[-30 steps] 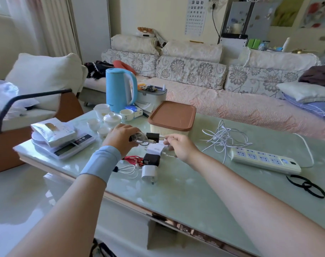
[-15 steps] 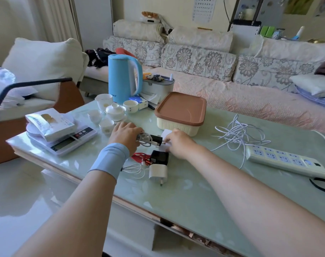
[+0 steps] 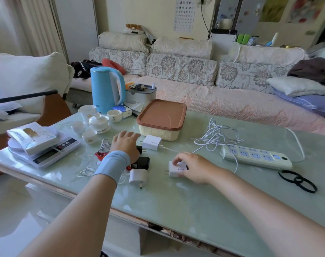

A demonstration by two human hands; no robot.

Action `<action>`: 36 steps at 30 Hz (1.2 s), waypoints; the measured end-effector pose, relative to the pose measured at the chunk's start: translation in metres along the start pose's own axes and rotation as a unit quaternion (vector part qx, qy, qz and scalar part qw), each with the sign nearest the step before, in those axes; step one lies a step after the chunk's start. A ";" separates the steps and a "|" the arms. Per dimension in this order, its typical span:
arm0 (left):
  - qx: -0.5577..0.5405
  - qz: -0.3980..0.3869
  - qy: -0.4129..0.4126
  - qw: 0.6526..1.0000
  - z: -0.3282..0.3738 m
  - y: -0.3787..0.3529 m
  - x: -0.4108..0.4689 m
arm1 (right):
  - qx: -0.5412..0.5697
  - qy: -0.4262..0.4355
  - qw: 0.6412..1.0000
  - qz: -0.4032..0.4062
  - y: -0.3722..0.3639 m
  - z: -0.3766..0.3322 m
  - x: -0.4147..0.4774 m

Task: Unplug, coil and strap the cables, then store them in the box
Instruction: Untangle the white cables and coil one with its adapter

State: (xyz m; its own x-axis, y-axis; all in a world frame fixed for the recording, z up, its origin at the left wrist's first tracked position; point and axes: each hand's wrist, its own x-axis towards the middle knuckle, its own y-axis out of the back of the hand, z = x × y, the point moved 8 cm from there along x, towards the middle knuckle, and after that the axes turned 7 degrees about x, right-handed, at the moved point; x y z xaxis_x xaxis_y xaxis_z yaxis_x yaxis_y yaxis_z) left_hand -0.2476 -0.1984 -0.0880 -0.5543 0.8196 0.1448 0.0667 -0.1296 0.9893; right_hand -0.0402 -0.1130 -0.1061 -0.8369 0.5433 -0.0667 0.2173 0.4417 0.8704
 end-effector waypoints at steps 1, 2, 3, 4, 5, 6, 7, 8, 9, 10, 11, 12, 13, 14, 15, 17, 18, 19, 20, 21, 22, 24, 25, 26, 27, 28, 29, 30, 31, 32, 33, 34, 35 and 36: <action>-0.021 0.023 -0.020 0.999 0.018 0.009 -0.003 | -0.003 -0.003 1.000 -0.003 0.001 0.002 -0.005; -0.039 0.043 -0.044 0.997 0.038 0.018 -0.007 | -0.005 -0.006 1.000 -0.006 0.002 0.005 -0.011; -0.061 0.054 -0.068 0.994 0.058 0.024 -0.011 | -0.005 -0.011 1.000 -0.009 0.004 0.007 -0.016; -0.088 0.055 -0.091 0.990 0.078 0.027 -0.016 | -0.005 -0.020 1.000 -0.009 0.008 0.011 -0.022; -0.120 0.044 -0.112 0.986 0.097 0.028 -0.020 | -0.008 -0.033 0.999 -0.007 0.013 0.016 -0.029; -0.154 0.020 -0.128 0.980 0.115 0.027 -0.026 | -0.018 -0.050 0.999 -0.006 0.018 0.024 -0.035; -0.186 -0.011 -0.138 0.973 0.132 0.024 -0.031 | -0.037 -0.072 0.997 -0.006 0.023 0.034 -0.043; -0.210 -0.042 -0.144 0.966 0.149 0.020 -0.036 | -0.059 -0.097 0.993 -0.010 0.028 0.047 -0.051; -0.218 -0.068 -0.150 0.962 0.164 0.016 -0.041 | -0.081 -0.123 0.989 -0.021 0.032 0.061 -0.060; -0.209 -0.089 -0.161 0.961 0.178 0.012 -0.045 | -0.094 -0.145 0.984 -0.033 0.035 0.074 -0.070; -0.189 -0.114 -0.175 0.959 0.192 0.008 -0.049 | -0.096 -0.161 0.981 -0.043 0.037 0.086 -0.079; -0.163 -0.147 -0.193 0.956 0.205 0.002 -0.055 | -0.089 -0.170 0.980 -0.049 0.040 0.095 -0.086; -0.132 -0.184 -0.212 0.951 0.217 -0.004 -0.061 | -0.075 -0.178 0.980 -0.053 0.043 0.101 -0.093; -0.097 -0.217 -0.231 0.943 0.226 -0.010 -0.067 | -0.054 -0.184 0.980 -0.057 0.045 0.105 -0.100; -0.064 -0.242 -0.247 0.936 0.235 -0.014 -0.073 | -0.019 -0.189 0.980 -0.066 0.046 0.109 -0.105; -0.042 -0.269 -0.278 0.921 0.251 -0.018 -0.080 | 0.075 -0.207 0.969 -0.115 0.040 0.113 -0.118; -0.056 -0.285 -0.288 0.913 0.259 -0.020 -0.083 | 0.120 -0.218 0.958 -0.145 0.036 0.115 -0.125; -0.069 -0.300 -0.295 0.905 0.266 -0.020 -0.087 | 0.158 -0.227 0.947 -0.163 0.034 0.116 -0.131; -0.077 -0.307 -0.301 0.899 0.274 -0.020 -0.090 | 0.180 -0.230 0.943 -0.160 0.035 0.119 -0.135; -0.086 -0.307 -0.301 0.899 0.280 -0.018 -0.090 | 0.190 -0.226 0.946 -0.134 0.039 0.122 -0.135; -0.101 -0.298 -0.293 0.903 0.285 -0.014 -0.089 | 0.189 -0.216 0.954 -0.082 0.047 0.127 -0.132; -0.154 -0.274 -0.237 0.919 0.288 -0.006 -0.077 | 0.155 -0.188 0.967 0.069 0.072 0.138 -0.126; -0.182 -0.253 -0.194 0.930 0.286 -0.003 -0.067 | 0.118 -0.169 0.969 0.134 0.085 0.140 -0.124; -0.194 -0.212 -0.150 0.946 0.281 0.002 -0.055 | 0.074 -0.151 0.971 0.168 0.092 0.141 -0.121; -0.191 -0.154 -0.105 0.964 0.273 0.008 -0.045 | 0.044 -0.142 0.975 0.163 0.092 0.140 -0.117; -0.189 -0.099 -0.058 0.975 0.264 0.014 -0.037 | 0.040 -0.145 0.979 0.135 0.086 0.140 -0.113; -0.207 -0.061 -0.012 0.976 0.255 0.017 -0.032 | 0.055 -0.156 0.981 0.102 0.079 0.140 -0.110; -0.237 -0.044 0.029 0.970 0.248 0.017 -0.031 | 0.074 -0.164 0.980 0.081 0.073 0.141 -0.105; -0.260 -0.045 0.059 0.963 0.243 0.012 -0.028 | 0.087 -0.161 0.981 0.071 0.069 0.140 -0.102; -0.278 -0.062 0.080 0.955 0.241 0.005 -0.025 | 0.099 -0.147 0.981 0.075 0.070 0.137 -0.099; -0.292 -0.089 0.093 0.948 0.239 -0.003 -0.022 | 0.117 -0.126 0.981 0.085 0.073 0.131 -0.097; -0.329 -0.120 0.103 0.931 0.240 -0.010 -0.018 | 0.144 -0.108 0.979 0.091 0.078 0.126 -0.096; -0.396 -0.148 0.113 0.899 0.241 -0.017 -0.015 | 0.176 -0.097 0.976 0.086 0.081 0.122 -0.096; -0.480 -0.171 0.126 0.851 0.244 -0.020 -0.015 | 0.207 -0.091 0.972 0.069 0.081 0.119 -0.097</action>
State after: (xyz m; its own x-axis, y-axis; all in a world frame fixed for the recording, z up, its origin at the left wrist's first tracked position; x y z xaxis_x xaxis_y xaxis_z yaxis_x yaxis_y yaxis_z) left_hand -0.0386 -0.0722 -0.1057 -0.5730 0.7713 -0.2773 -0.7764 -0.4024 0.4851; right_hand 0.1181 -0.0448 -0.0874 -0.6909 0.7183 -0.0823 0.5355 0.5849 0.6092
